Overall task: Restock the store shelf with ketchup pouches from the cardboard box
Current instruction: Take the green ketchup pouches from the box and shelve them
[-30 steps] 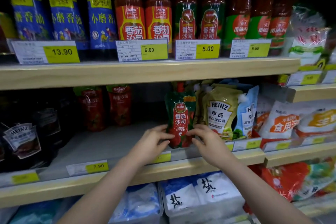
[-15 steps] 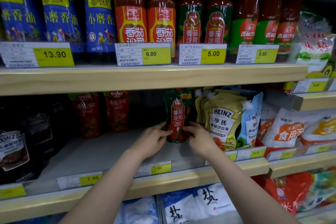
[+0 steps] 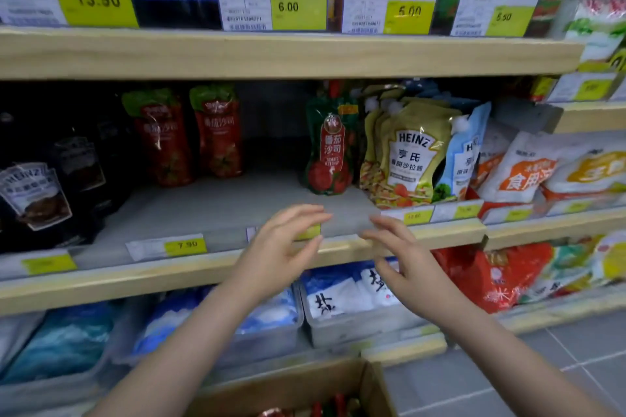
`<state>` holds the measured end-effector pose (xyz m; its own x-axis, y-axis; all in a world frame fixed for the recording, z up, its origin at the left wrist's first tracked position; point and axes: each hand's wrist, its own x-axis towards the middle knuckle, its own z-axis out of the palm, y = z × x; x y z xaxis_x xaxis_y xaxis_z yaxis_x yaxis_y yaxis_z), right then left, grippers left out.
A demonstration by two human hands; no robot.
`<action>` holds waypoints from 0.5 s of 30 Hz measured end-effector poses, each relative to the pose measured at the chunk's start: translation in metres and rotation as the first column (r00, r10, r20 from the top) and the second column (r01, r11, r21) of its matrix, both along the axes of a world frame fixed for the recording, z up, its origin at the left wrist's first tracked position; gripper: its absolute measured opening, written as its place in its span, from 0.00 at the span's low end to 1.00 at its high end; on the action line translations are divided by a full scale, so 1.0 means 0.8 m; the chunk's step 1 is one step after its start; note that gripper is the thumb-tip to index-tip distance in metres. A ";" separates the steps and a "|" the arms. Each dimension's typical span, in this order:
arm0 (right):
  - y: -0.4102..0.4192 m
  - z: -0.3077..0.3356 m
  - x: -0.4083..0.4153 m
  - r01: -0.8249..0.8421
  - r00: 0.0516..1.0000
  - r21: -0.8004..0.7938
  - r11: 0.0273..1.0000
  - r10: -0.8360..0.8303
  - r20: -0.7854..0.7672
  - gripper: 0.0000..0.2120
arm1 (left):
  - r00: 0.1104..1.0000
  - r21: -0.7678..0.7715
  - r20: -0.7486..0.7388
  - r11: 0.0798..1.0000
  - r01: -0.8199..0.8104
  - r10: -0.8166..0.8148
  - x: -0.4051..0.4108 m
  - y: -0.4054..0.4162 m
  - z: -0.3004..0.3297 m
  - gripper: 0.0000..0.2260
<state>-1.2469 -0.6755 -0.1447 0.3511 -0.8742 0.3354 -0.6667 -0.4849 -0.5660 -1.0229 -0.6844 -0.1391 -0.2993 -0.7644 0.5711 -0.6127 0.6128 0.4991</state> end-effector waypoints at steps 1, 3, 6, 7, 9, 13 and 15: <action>0.014 -0.013 -0.007 0.004 1.000 0.019 1.000 -0.004 -0.008 0.19 | 1.000 -0.008 0.000 1.000 0.003 -0.003 -0.001 0.015 -0.014 0.13; 0.038 -0.044 -0.017 0.020 1.000 0.081 0.996 -0.018 -0.023 0.19 | 1.000 -0.012 -0.007 1.000 0.014 -0.014 -0.004 0.040 -0.050 0.12; 0.075 -0.100 -0.030 0.064 0.997 0.191 0.979 -0.056 -0.046 0.17 | 0.999 0.146 -0.021 0.988 0.048 -0.045 -0.014 0.074 -0.115 0.12; 0.087 -0.119 -0.033 0.081 0.996 0.214 0.973 -0.072 -0.048 0.16 | 0.997 0.217 -0.024 0.974 0.072 -0.069 -0.018 0.084 -0.138 0.12; 0.113 -0.156 -0.039 0.117 0.993 0.255 0.960 -0.109 -0.045 0.15 | 0.993 0.347 -0.017 0.931 0.112 -0.113 -0.023 0.102 -0.183 0.12; 0.153 -0.214 -0.045 0.168 0.986 0.367 0.915 -0.156 -0.061 0.18 | 0.988 0.519 0.048 0.849 0.098 -0.144 -0.027 0.128 -0.263 0.13; 0.169 -0.235 -0.047 0.180 0.983 0.423 0.888 -0.180 -0.041 0.19 | 0.981 0.600 0.084 0.795 0.089 -0.173 -0.027 0.138 -0.296 0.13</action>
